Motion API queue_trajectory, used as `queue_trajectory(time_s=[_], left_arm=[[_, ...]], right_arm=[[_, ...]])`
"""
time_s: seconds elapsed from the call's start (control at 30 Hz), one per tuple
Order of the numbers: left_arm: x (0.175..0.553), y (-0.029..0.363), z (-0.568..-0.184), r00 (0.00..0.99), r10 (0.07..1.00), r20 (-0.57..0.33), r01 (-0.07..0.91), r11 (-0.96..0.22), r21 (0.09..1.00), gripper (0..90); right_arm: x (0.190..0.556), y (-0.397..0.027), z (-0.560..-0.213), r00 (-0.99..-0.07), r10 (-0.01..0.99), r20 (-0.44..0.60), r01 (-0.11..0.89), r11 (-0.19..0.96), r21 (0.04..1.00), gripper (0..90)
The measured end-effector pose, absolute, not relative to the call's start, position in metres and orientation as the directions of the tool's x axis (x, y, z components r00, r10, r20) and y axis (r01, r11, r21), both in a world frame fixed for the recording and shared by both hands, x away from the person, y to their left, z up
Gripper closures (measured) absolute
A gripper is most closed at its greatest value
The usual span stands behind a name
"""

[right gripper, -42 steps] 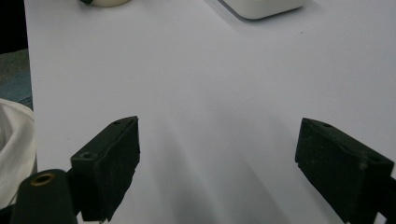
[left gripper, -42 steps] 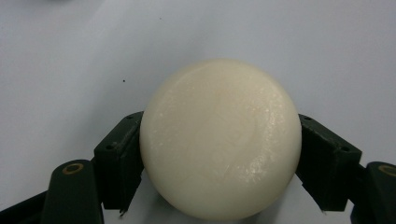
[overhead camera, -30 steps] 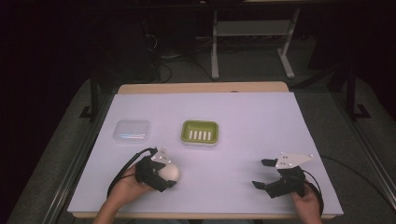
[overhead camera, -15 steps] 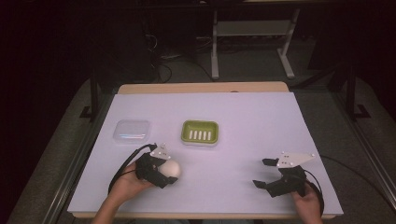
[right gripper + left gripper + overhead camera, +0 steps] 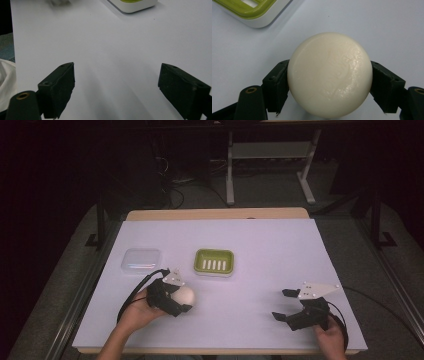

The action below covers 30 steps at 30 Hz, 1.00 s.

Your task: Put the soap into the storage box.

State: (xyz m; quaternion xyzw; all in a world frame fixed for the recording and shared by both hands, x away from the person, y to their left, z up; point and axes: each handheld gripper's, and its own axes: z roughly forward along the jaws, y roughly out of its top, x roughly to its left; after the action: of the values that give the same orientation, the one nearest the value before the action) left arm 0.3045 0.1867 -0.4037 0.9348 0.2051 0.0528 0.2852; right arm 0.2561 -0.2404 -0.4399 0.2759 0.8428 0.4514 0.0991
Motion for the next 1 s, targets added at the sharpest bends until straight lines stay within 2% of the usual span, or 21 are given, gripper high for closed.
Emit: queue_trajectory(time_s=[1.0], left_arm=[[0.32, 0.169, -0.383, 0.918, 0.396, -0.01, 0.329, -0.75, 0.574, 24.8]], right_arm=[[0.255, -0.24, -0.437, -0.831, 0.551, 0.072, 0.36, 0.434, 0.826, 13.1]])
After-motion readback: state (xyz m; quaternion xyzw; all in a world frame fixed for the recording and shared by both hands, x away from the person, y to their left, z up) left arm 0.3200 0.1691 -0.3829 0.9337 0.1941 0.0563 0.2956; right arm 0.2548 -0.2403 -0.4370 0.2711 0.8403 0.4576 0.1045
